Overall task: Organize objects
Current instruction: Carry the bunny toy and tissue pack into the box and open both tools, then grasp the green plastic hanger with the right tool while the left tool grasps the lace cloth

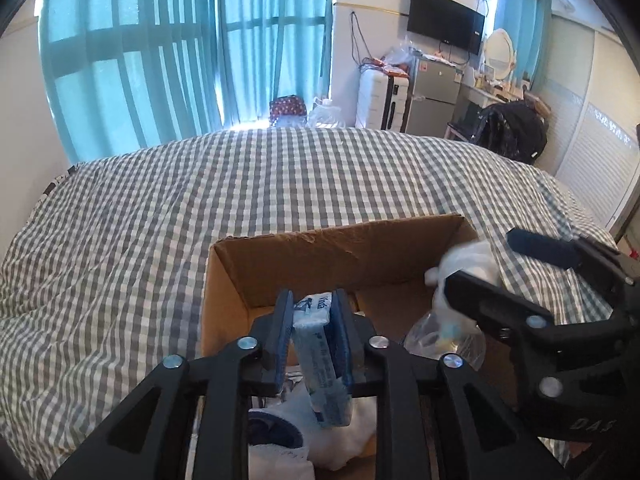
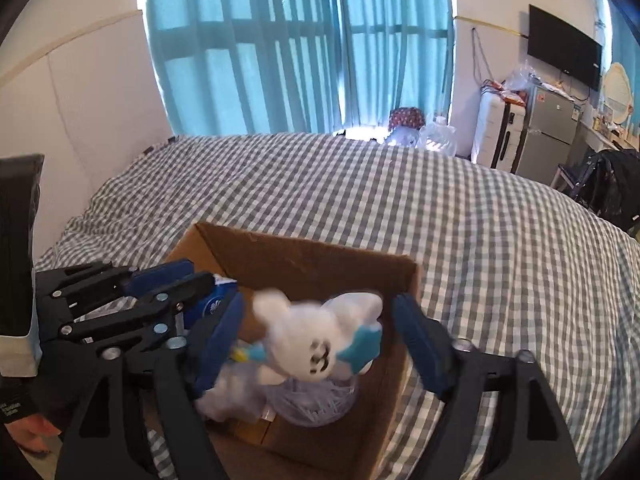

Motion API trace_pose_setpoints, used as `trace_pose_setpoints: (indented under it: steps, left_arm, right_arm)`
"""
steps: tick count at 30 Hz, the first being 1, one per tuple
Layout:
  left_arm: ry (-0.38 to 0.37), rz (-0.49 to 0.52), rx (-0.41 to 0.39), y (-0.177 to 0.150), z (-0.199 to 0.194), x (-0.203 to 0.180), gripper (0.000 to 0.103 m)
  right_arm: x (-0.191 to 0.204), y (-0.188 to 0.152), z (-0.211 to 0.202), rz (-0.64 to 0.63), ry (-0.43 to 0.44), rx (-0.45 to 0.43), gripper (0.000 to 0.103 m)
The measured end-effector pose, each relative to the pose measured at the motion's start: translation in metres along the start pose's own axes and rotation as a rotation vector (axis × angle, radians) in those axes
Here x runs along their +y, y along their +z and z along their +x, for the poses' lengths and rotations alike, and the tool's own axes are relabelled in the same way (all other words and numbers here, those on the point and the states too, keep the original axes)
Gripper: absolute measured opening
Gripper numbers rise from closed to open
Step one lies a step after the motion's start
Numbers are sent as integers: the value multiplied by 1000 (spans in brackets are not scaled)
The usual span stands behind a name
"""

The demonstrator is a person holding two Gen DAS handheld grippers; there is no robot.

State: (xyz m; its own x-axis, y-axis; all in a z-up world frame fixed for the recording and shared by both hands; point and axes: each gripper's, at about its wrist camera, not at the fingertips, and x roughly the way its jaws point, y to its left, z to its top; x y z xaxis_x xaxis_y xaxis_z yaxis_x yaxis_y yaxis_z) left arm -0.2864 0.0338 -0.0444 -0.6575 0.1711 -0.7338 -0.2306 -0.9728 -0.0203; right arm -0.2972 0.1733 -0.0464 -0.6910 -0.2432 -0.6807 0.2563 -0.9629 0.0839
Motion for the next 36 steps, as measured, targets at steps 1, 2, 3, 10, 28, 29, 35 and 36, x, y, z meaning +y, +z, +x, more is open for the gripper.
trace_pose_setpoints:
  steps: [1,2,3,10,28,29,35,36]
  left_arm:
    - [4,1,2,0,-2,0,43]
    - [10,0,-3,0,-5,0,59]
    - [17,-5,-17,-1,-11,0,64]
    - [59,-13,-95,1,-76,-3,87]
    - [206,-105,-201,-98,-206,16,101]
    - [213,-110,-202,-107,-204,15,102]
    - [229,-119,-135,-160,-167,2,102]
    - [228,-117,-112,-170,-154,0,102]
  right_arm:
    - [-1,0,-4,2,-7,-14,86]
    - [-2,0,-10,3,-12,-28,86]
    - [-3,1,-15,3,-18,-38,86]
    - [10,14,-86,-24,-54,-109,88]
    - [61,-72,-223,-90,-95,-181,93]
    - [63,-80,-221,-93,-100,-176,93]
    - [68,-135,-173,-78,-91,-96,93]
    - [68,-142,-163,-78,-86,-78,93]
